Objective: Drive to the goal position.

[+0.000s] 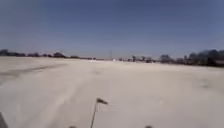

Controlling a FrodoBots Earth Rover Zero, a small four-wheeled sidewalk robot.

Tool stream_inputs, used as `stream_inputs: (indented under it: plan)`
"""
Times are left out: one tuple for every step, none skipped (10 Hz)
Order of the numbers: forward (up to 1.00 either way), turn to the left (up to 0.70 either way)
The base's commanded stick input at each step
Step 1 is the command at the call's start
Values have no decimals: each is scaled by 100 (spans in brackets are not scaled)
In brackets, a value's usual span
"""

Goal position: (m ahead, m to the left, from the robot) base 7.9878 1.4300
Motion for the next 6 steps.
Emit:
stream_inputs:
  plan:
    - [70, 0]
    - [70, 0]
    - [70, 0]
    - [70, 0]
    - [70, 0]
    - [70, 0]
